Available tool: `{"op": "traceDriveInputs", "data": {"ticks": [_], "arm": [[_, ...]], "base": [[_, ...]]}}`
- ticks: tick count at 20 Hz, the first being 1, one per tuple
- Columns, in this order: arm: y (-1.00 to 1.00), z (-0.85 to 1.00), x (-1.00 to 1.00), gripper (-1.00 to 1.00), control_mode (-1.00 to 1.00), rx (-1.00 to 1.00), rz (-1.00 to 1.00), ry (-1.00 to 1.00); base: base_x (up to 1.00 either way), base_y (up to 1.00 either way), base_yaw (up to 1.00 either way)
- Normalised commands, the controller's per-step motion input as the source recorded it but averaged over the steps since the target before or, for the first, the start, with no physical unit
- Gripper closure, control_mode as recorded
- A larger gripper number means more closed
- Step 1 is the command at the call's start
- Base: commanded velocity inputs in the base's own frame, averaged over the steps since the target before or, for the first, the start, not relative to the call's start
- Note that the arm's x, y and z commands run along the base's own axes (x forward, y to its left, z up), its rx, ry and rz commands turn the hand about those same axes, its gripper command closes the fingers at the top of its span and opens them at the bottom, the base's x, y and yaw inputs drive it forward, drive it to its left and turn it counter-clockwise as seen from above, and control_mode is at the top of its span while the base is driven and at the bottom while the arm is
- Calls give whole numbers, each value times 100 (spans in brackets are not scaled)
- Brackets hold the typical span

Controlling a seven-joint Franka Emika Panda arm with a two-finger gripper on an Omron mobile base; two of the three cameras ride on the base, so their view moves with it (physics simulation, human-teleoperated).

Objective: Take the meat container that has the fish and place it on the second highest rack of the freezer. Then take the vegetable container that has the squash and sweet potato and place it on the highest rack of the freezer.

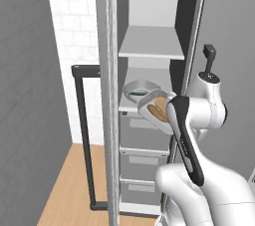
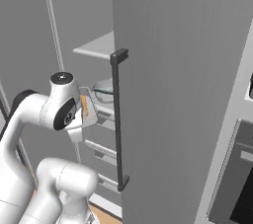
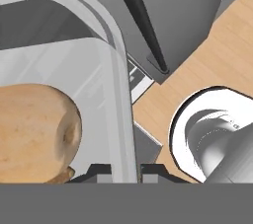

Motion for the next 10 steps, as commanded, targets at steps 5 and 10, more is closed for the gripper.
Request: {"op": "traceDriveInputs", "data": {"ticks": [5,10], "arm": [[7,25,9,100,-100,1,-2,-4],[41,96,33,100,-100,3,-16,-30]], "base": [[25,1,0],[0,0,0]]}}
